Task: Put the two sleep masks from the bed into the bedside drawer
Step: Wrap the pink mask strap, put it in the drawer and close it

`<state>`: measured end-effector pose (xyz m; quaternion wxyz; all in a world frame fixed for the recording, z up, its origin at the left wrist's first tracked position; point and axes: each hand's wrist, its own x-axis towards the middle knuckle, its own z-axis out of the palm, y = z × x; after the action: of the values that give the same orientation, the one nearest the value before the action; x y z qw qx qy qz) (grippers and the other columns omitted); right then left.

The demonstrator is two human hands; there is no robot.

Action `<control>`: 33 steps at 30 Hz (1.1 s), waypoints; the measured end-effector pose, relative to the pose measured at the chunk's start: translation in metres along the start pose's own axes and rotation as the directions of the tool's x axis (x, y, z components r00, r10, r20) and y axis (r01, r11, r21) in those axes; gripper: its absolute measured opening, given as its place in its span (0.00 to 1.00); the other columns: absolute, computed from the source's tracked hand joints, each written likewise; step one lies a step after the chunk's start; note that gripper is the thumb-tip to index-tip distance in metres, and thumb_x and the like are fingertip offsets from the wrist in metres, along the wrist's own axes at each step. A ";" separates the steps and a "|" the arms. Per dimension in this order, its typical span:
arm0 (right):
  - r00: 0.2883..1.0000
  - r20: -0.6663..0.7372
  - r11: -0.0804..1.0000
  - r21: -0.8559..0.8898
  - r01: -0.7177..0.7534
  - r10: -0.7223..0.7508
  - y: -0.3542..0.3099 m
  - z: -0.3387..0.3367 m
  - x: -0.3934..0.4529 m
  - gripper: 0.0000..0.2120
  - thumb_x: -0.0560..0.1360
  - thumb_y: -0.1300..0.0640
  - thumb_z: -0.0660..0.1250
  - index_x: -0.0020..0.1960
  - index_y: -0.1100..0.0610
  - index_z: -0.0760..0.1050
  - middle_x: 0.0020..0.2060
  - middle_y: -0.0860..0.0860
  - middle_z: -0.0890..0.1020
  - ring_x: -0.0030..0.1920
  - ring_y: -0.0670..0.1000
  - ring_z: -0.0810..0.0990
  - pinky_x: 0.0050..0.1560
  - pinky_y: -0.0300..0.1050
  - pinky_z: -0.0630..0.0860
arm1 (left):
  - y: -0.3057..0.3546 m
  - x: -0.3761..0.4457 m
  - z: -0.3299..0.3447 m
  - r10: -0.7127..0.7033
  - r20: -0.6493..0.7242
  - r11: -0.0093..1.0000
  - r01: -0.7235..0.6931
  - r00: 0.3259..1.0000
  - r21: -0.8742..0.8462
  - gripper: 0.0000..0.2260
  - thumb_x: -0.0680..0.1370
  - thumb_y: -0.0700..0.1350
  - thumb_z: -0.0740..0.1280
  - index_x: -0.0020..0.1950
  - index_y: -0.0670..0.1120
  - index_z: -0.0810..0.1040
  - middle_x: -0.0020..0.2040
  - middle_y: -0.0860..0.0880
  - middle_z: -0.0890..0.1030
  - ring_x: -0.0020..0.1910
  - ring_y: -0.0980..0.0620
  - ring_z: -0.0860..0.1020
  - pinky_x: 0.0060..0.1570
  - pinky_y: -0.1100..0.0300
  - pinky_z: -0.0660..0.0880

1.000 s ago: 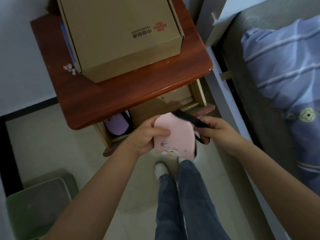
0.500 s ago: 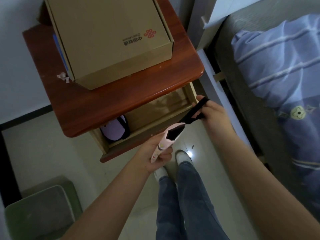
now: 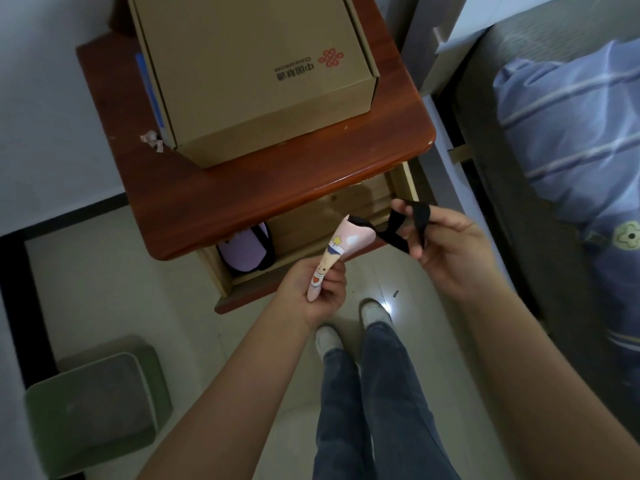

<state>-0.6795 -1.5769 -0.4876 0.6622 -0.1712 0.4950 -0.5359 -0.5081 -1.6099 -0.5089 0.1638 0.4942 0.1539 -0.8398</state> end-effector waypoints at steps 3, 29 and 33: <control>0.983 0.182 0.873 -0.479 0.087 0.002 -0.009 0.000 -0.006 0.18 0.68 0.65 0.64 0.48 0.44 0.78 0.37 0.42 0.85 0.30 0.42 0.81 0.30 0.31 0.76 | -0.001 -0.001 0.002 -0.032 0.000 0.999 0.032 1.000 -0.020 0.28 0.79 0.42 0.49 0.21 0.38 0.73 0.15 0.49 0.71 0.11 0.60 0.68 0.10 0.71 0.64; 0.829 0.249 0.203 -0.897 0.392 -0.501 0.040 0.043 0.000 0.04 0.64 0.73 0.67 0.37 0.68 0.79 0.34 0.61 0.83 0.37 0.52 0.80 0.43 0.30 0.75 | 0.004 0.024 0.002 0.565 -0.294 0.824 -0.505 0.771 0.258 0.11 0.81 0.41 0.54 0.63 0.41 0.66 0.50 0.42 0.75 0.40 0.50 0.76 0.37 0.58 0.75; 0.927 -0.012 0.535 -0.820 0.206 -0.374 0.058 0.050 -0.013 0.05 0.68 0.71 0.66 0.41 0.65 0.79 0.38 0.50 0.78 0.40 0.41 0.75 0.45 0.22 0.71 | 0.004 0.032 -0.001 0.559 -0.305 0.827 -0.544 0.771 0.142 0.17 0.81 0.43 0.53 0.70 0.41 0.62 0.67 0.37 0.70 0.54 0.44 0.74 0.48 0.52 0.74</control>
<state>-0.6054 -1.5595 -0.5029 0.3639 -0.4814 0.7070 -0.3688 -0.5206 -1.6167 -0.5374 0.3628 0.6560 0.0086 -0.6618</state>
